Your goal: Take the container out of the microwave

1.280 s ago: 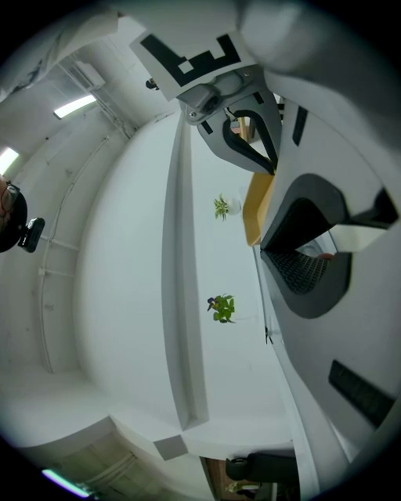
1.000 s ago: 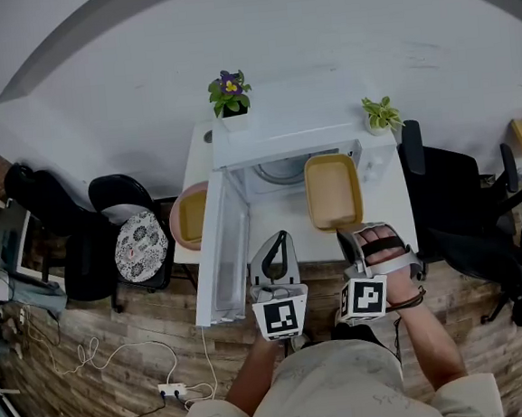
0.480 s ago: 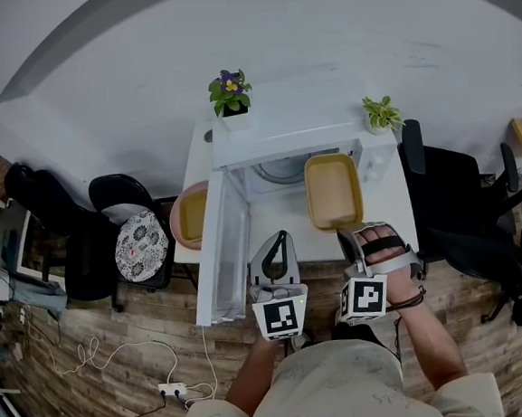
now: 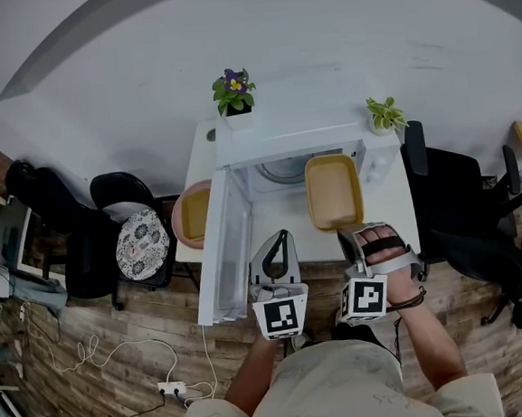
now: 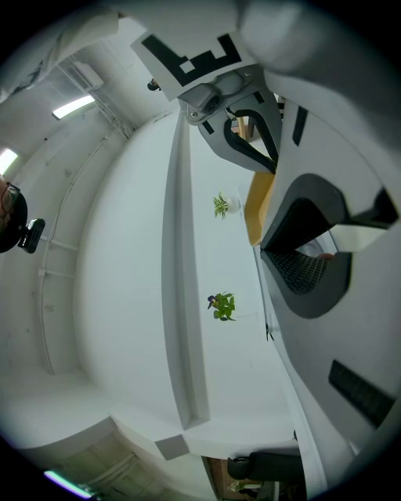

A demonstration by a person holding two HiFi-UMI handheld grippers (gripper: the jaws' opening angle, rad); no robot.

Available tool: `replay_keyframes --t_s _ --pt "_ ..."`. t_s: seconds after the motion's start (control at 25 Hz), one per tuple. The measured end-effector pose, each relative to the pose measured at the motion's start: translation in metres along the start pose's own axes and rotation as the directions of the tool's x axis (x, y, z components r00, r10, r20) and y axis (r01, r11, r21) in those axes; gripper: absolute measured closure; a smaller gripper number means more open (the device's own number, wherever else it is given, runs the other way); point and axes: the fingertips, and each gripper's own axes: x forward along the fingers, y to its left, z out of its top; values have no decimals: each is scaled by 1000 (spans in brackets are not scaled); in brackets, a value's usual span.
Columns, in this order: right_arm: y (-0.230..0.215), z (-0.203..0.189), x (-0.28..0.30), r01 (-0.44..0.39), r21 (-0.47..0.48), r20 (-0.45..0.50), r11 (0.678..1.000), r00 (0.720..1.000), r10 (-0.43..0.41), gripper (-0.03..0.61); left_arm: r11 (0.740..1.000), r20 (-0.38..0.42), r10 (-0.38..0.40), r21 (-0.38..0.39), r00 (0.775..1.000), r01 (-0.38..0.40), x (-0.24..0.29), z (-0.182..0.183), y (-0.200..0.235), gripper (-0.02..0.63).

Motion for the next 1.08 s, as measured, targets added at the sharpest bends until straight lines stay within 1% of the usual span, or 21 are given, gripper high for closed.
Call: replay_keyframes --t_s 0.04,0.16,0.32,0.44,0.6,0.8,0.96,1.08 --pt "0 0 0 -2 0 0 1000 1000 2 545 1000 -1 1 1 1000 -1 0 0 1 607" --pt "-2 2 1 2 1 4 1000 1000 -2 545 1000 -38 4 -13 999 -5 -1 -5 2 607" --pt "0 5 3 -9 2 9 1000 1000 9 546 1000 -1 13 4 1000 -13 0 0 5 607" --pt "-1 6 4 -6 4 15 1000 1000 6 546 1000 -6 18 4 1000 -18 0 -2 7 607" --pt "-5 6 4 12 10 25 1000 1000 -12 546 999 -33 28 -16 999 -28 -3 -7 8 607" --pt "-6 6 5 9 6 24 1000 1000 -9 546 999 -7 34 -1 999 -34 -2 -3 10 607" --pt "-5 8 5 7 4 27 1000 1000 -8 546 999 -36 36 -14 999 -37 -4 -7 10 607" --pt "-5 7 4 8 3 27 1000 1000 -8 546 999 -26 35 -9 999 -35 -4 -5 9 607"
